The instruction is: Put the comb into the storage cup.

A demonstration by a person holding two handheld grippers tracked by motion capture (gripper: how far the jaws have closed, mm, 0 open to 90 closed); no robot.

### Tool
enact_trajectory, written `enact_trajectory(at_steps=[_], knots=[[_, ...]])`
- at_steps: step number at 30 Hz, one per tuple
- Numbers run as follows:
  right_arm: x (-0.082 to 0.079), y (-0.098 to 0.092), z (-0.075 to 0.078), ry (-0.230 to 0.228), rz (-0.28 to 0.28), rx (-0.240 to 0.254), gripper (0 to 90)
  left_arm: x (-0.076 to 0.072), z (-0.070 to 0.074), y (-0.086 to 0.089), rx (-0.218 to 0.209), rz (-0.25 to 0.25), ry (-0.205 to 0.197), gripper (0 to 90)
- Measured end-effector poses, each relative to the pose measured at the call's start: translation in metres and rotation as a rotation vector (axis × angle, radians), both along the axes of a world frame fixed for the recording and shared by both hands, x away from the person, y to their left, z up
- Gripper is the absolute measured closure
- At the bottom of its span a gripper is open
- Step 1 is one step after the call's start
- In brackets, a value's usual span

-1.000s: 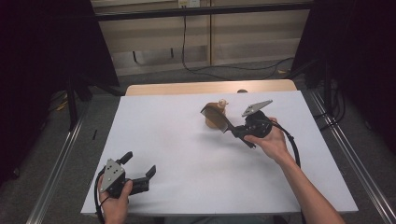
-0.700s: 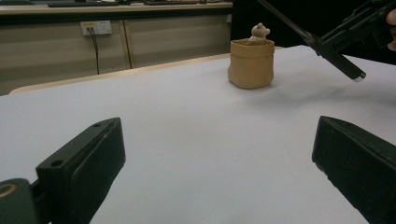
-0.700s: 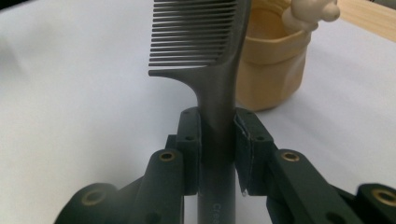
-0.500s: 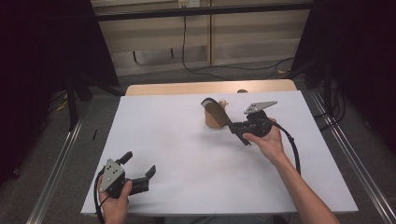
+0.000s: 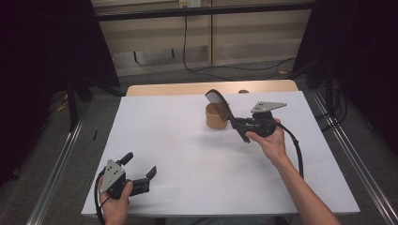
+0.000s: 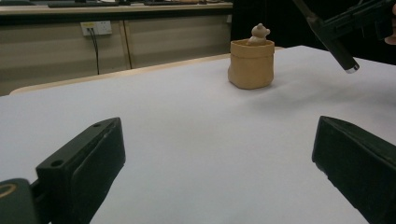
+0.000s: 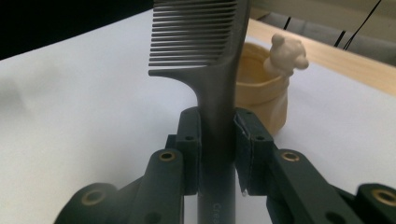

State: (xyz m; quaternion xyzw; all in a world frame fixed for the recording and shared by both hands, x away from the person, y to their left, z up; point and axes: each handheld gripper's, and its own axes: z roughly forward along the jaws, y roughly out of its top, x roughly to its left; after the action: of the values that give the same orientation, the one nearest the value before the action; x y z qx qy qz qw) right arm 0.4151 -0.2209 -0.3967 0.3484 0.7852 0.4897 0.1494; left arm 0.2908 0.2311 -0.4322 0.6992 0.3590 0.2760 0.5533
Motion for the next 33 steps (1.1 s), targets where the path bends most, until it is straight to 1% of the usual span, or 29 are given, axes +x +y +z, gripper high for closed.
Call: enact_trajectory(at_steps=[1,4,8,10,14,18,23,27,33], knots=[[-0.001,0.000,0.002,-0.015,0.000,0.014,73.5,0.000,0.000,0.000,0.000,0.000,0.000,2.7],[-0.002,-0.001,0.004,-0.039,-0.001,0.039,73.4,0.000,0.000,0.000,0.001,0.000,-0.001,2.7],[-0.001,-0.001,0.004,-0.058,0.011,0.067,73.4,0.000,0.000,0.000,0.000,-0.001,0.000,2.7],[0.000,-0.002,0.004,-0.059,0.009,0.088,73.4,0.000,0.000,0.000,-0.001,-0.001,0.000,2.7],[0.001,-0.001,0.004,-0.068,0.005,0.088,73.4,0.000,0.000,0.000,-0.001,-0.001,0.000,2.7],[0.004,0.001,0.005,-0.078,-0.010,0.102,73.4,0.000,0.000,0.000,-0.004,-0.001,-0.001,2.7],[0.007,0.002,0.008,-0.097,-0.026,0.123,73.4,0.000,0.000,0.000,0.000,-0.001,0.000,2.7],[0.009,0.004,0.011,-0.108,-0.031,0.126,73.4,0.001,0.000,0.000,0.006,-0.009,0.000,2.7],[0.013,0.005,0.016,-0.125,-0.043,0.135,73.4,0.001,0.000,0.000,0.005,-0.008,-0.003,2.7]])
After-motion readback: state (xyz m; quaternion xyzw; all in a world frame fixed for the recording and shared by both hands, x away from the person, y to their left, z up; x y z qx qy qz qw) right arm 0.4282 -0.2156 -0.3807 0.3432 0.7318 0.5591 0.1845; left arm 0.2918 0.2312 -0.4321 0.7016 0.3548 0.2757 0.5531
